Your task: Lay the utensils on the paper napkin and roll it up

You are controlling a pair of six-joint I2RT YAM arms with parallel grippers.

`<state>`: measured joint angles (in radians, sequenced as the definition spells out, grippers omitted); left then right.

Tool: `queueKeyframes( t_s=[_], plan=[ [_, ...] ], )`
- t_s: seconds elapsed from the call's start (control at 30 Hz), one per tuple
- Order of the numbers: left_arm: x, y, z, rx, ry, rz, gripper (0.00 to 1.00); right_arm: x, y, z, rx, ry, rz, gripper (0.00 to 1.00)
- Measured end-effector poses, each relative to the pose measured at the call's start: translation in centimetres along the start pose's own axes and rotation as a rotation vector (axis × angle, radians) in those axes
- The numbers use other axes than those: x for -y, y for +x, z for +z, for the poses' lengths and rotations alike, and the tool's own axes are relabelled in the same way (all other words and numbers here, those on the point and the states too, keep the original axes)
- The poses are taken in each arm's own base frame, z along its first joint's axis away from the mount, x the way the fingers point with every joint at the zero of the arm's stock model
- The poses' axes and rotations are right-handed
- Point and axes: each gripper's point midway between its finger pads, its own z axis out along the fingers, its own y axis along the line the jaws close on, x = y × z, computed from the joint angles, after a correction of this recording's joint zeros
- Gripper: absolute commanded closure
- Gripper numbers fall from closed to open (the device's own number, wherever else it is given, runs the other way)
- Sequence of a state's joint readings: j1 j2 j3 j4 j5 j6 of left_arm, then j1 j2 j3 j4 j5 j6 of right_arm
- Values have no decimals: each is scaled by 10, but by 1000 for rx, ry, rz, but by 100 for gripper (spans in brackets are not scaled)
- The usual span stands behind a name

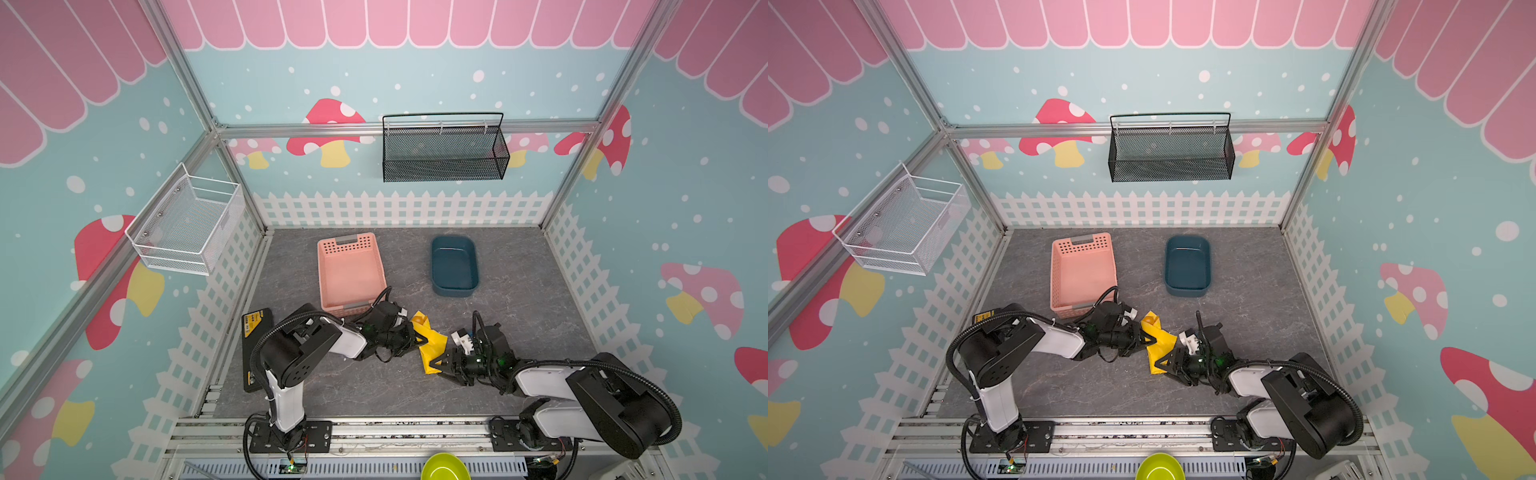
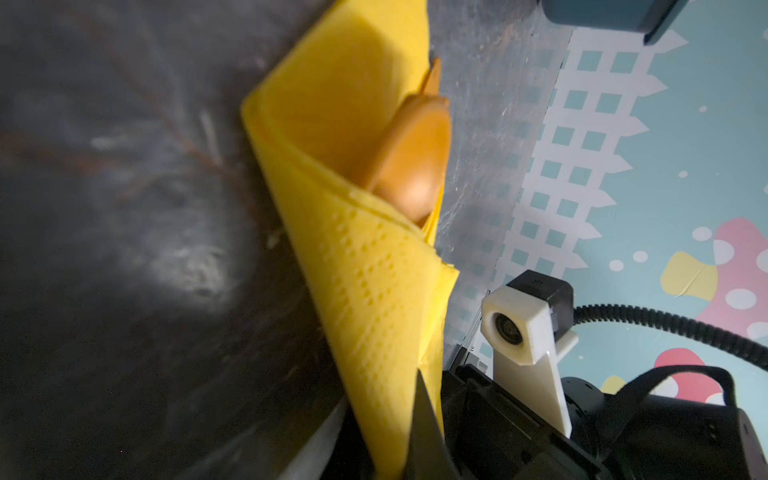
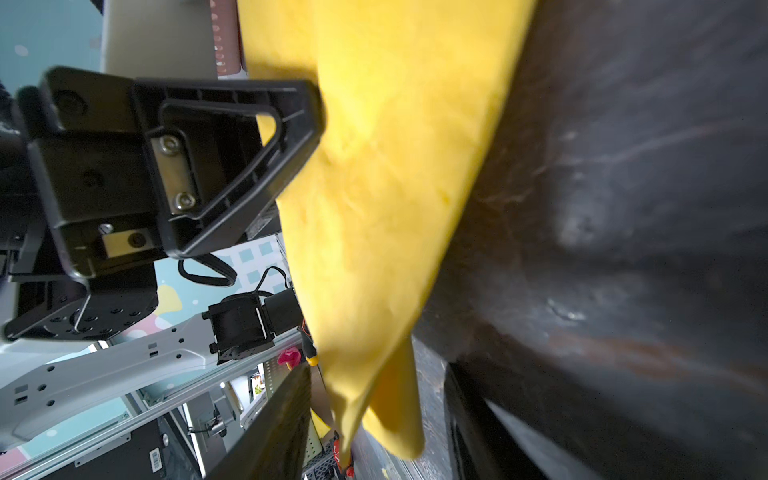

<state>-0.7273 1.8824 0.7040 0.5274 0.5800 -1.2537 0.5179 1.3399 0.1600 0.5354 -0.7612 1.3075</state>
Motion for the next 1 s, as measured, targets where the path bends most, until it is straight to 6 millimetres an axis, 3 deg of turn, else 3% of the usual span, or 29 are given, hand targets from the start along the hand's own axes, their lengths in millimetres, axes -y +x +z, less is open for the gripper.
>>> queueKeyframes(
  t_s=[0.23,0.7,0.87,1.0],
  plan=[
    [1,-1,1,4,16,-12,94,1,-2,3,-1,-14,28,57],
    [0,-3,0,11,24,-16,89,-2,-5,4,16,-31,31,83],
    [0,-4,0,13,25,-14,84,-5,-6,3,22,-39,22,91],
    [0,-4,-2,16,19,-7,74,-10,-7,1,32,-53,5,95]
  ],
)
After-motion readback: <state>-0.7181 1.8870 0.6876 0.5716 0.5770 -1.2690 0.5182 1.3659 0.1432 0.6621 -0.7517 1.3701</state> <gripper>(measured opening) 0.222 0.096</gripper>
